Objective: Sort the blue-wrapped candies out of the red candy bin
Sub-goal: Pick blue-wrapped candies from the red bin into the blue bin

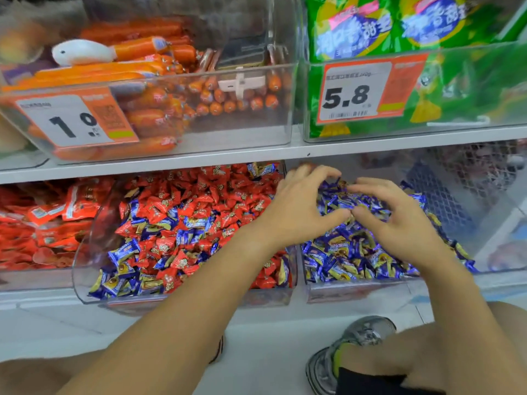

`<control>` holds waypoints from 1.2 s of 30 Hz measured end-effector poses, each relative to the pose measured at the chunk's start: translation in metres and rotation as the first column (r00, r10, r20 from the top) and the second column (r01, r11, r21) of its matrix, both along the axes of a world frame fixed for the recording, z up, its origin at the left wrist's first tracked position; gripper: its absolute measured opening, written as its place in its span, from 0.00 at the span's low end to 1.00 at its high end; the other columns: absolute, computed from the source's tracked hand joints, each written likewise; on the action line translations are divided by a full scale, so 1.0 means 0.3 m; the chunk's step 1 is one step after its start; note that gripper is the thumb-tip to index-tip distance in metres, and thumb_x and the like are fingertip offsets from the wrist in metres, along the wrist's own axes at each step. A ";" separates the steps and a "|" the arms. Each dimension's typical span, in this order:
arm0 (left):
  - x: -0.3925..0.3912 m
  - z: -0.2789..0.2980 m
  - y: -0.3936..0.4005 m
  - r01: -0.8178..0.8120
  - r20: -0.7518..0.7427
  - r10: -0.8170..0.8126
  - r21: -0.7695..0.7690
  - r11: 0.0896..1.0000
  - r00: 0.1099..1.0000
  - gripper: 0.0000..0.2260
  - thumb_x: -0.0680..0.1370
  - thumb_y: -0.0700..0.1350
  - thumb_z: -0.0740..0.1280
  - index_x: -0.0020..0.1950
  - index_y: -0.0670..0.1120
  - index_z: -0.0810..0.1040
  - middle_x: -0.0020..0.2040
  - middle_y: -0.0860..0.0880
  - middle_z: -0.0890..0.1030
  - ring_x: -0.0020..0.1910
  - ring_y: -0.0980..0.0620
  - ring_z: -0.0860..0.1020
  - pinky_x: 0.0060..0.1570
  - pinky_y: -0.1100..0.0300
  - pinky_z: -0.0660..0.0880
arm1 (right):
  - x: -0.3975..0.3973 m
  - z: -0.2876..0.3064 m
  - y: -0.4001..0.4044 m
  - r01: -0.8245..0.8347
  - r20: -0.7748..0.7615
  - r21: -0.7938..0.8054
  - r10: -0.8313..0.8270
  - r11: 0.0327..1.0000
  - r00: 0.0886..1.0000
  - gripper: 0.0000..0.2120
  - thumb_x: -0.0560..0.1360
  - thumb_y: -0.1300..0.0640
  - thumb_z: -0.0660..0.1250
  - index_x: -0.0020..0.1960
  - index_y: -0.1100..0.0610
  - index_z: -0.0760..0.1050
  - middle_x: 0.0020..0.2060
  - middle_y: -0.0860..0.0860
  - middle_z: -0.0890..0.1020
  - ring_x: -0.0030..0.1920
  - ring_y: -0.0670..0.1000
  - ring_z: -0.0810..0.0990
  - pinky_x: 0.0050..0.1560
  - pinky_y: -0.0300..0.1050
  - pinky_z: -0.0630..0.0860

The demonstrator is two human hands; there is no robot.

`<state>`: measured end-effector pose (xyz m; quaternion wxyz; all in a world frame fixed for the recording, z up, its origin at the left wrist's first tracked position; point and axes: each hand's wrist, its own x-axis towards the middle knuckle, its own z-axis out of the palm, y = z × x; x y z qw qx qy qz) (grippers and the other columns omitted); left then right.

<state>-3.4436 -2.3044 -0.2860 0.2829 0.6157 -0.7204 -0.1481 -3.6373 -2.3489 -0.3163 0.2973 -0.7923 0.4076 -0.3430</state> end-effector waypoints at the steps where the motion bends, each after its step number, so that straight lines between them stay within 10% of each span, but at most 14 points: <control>1: 0.012 0.002 0.018 0.016 0.022 -0.015 -0.029 0.999 1.000 0.22 0.74 0.58 0.70 0.66 0.55 0.72 0.60 0.54 0.73 0.62 0.53 0.68 0.63 0.54 0.64 | 0.001 -0.007 -0.002 0.014 -0.002 -0.018 -0.014 1.000 1.000 0.15 0.77 0.60 0.70 0.59 0.43 0.78 0.61 0.44 0.77 0.64 0.43 0.74 0.60 0.35 0.71; 6: 0.129 -0.068 0.213 -0.113 -0.138 0.091 -0.163 0.980 0.986 0.06 0.75 0.43 0.68 0.52 0.51 0.79 0.48 0.57 0.75 0.50 0.58 0.74 0.52 0.63 0.70 | 0.066 0.022 0.049 0.020 0.014 -0.117 -0.019 0.993 1.000 0.09 0.79 0.58 0.67 0.56 0.46 0.79 0.52 0.39 0.79 0.55 0.40 0.77 0.58 0.39 0.73; 10: 0.179 -0.174 0.345 -0.037 0.114 0.032 0.040 0.999 0.993 0.12 0.75 0.55 0.68 0.57 0.54 0.80 0.48 0.57 0.75 0.50 0.57 0.71 0.52 0.63 0.67 | 0.162 0.059 0.123 -0.112 0.022 -0.213 0.119 0.971 0.993 0.07 0.78 0.59 0.68 0.54 0.52 0.81 0.49 0.44 0.81 0.51 0.44 0.79 0.54 0.37 0.73; 19: 0.217 -0.184 0.381 -0.123 -0.116 0.121 -0.004 0.992 0.986 0.02 0.72 0.48 0.70 0.39 0.53 0.80 0.41 0.58 0.79 0.45 0.58 0.73 0.47 0.59 0.71 | 0.320 0.109 0.169 -0.428 -0.424 -0.243 0.301 0.871 0.854 0.06 0.72 0.53 0.71 0.49 0.50 0.81 0.43 0.38 0.76 0.46 0.44 0.75 0.54 0.50 0.75; 28: 0.439 -0.092 0.439 -0.490 -0.567 0.493 0.171 0.854 0.660 0.08 0.73 0.33 0.68 0.40 0.44 0.72 0.35 0.45 0.80 0.29 0.54 0.75 0.32 0.63 0.73 | 0.560 0.140 0.157 -0.509 -0.521 -0.085 0.398 0.856 0.755 0.11 0.76 0.54 0.68 0.57 0.53 0.80 0.46 0.46 0.81 0.46 0.46 0.78 0.53 0.47 0.76; 36: 0.630 -0.089 0.433 -0.513 0.138 0.495 0.175 0.840 0.858 0.12 0.82 0.47 0.58 0.45 0.43 0.76 0.40 0.46 0.80 0.42 0.44 0.77 0.44 0.48 0.74 | 0.899 0.035 0.102 -0.514 -0.822 0.022 0.308 0.858 0.479 0.24 0.77 0.45 0.66 0.69 0.56 0.73 0.62 0.57 0.78 0.63 0.59 0.74 0.64 0.54 0.71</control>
